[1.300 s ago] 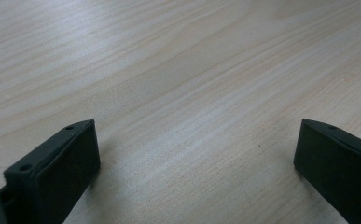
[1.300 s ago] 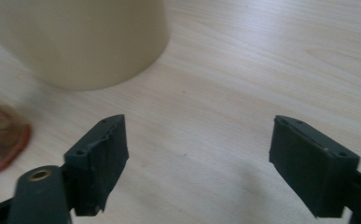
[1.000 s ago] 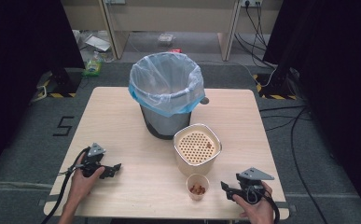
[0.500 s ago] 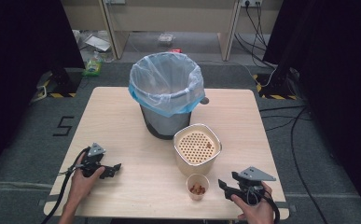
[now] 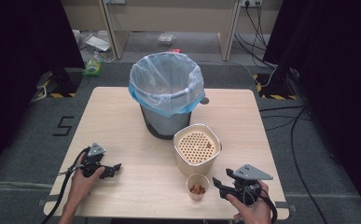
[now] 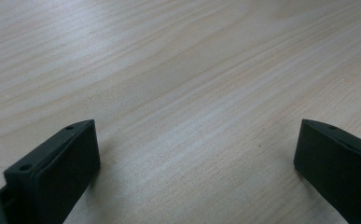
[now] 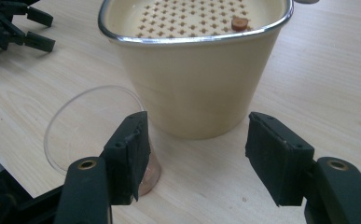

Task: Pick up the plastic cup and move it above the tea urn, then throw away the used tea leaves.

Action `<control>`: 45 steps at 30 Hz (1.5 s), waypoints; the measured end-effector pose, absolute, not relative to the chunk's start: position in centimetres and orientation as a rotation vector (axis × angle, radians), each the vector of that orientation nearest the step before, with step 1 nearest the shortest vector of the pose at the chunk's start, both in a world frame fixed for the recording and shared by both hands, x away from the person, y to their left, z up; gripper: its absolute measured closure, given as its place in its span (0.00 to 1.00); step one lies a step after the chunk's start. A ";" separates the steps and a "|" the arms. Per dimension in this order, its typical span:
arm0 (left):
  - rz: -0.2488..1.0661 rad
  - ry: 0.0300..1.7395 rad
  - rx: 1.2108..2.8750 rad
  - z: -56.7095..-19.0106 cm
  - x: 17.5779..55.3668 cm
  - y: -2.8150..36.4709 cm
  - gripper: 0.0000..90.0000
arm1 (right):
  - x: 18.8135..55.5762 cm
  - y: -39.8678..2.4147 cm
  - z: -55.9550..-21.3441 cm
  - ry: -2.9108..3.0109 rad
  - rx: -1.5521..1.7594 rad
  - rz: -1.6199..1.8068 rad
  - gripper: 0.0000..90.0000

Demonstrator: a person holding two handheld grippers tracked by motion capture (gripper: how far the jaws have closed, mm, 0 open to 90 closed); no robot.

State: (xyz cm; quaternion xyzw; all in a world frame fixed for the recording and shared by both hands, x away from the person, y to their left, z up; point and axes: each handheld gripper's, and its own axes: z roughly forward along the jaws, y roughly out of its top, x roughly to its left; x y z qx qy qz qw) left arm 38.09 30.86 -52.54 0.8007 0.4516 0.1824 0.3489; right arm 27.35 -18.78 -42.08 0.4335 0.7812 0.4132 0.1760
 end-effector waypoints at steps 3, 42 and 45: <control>0.473 1.172 2.074 -52.5 38.1 30.9 0.00 | 27.2 -18.3 -41.7 2.216 1.212 1.177 0.45; 0.473 1.170 2.074 -52.5 38.1 30.9 0.00 | 28.4 -15.4 -44.4 2.453 0.994 1.100 0.95; 0.473 1.170 2.074 -52.5 38.1 30.9 0.00 | 28.1 -15.7 -43.9 2.456 0.964 1.100 0.96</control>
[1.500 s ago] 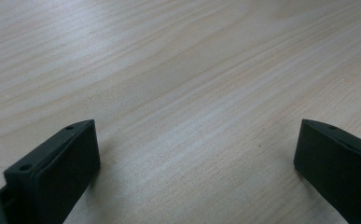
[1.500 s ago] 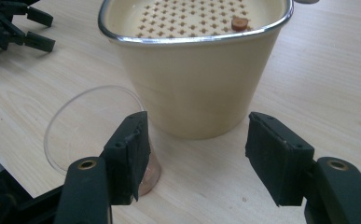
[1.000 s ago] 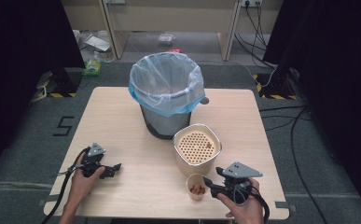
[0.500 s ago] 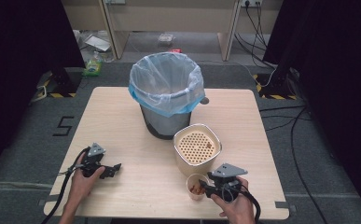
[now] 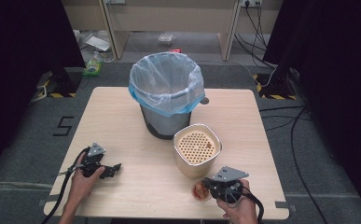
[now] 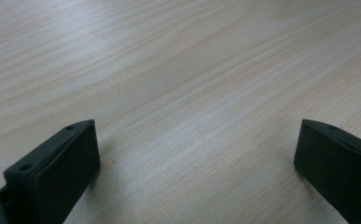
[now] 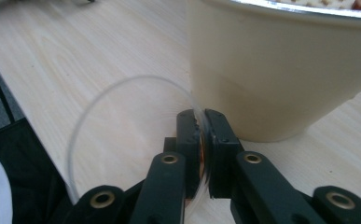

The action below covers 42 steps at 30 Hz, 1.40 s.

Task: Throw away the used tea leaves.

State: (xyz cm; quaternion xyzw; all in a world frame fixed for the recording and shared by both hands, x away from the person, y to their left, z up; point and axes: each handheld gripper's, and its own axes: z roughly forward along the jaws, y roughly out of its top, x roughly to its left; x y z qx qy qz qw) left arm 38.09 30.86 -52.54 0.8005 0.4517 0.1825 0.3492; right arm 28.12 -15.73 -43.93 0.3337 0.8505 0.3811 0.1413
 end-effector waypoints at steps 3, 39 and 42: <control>0.473 1.170 2.075 -52.5 38.1 30.9 0.00 | 27.4 -17.2 -42.8 2.419 0.953 1.100 0.96; 0.473 1.171 2.075 -52.5 38.1 30.9 0.00 | 32.8 -23.2 -36.9 2.001 0.918 0.945 0.97; 0.473 1.170 2.075 -52.5 38.1 30.9 0.00 | 33.4 -23.0 -36.6 1.975 0.900 0.936 0.97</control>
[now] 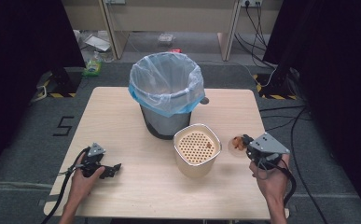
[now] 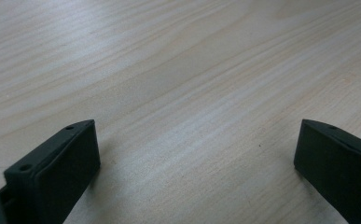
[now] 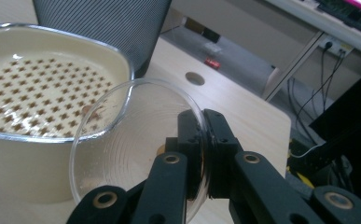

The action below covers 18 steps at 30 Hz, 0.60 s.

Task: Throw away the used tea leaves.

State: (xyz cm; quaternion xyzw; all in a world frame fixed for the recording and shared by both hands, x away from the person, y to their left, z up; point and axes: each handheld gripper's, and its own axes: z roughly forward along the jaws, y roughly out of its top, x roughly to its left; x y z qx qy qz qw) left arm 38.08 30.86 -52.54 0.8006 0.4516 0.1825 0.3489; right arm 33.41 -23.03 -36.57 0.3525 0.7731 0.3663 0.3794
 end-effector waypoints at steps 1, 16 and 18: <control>0.473 1.171 2.075 -52.5 38.1 30.9 0.00 | 33.4 -23.0 -36.6 1.975 0.900 0.936 0.97; 0.473 1.170 2.075 -52.5 38.1 30.9 0.00 | 36.3 -19.8 -34.5 1.879 0.721 0.919 0.97; 0.473 1.170 2.075 -52.5 38.1 30.9 0.00 | 36.7 -18.7 -34.4 1.855 0.650 0.914 0.97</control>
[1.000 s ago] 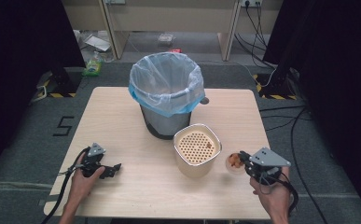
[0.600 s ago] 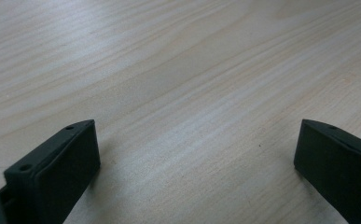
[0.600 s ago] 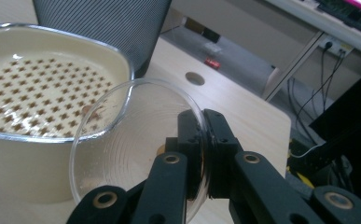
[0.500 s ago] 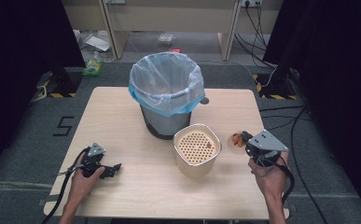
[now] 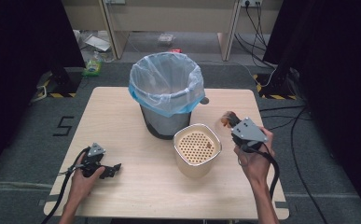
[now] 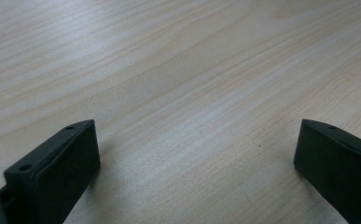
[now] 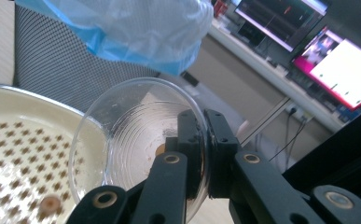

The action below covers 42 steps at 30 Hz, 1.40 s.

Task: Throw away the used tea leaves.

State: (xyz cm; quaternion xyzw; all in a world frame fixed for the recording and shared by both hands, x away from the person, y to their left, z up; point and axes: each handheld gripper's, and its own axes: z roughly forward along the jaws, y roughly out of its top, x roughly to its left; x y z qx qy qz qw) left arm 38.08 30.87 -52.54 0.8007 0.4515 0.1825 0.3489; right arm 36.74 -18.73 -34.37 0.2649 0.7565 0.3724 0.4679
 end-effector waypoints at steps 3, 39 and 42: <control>0.473 1.170 2.075 -52.5 38.1 30.9 0.00 | 37.0 -17.8 -34.4 1.831 0.590 0.887 0.97; 0.474 1.170 2.074 -52.5 38.1 30.9 0.00 | 35.7 -10.4 -39.8 1.505 -0.062 0.444 0.98; 0.473 1.170 2.074 -52.5 38.1 30.9 0.00 | 35.8 -10.4 -39.9 1.515 -0.074 0.425 0.98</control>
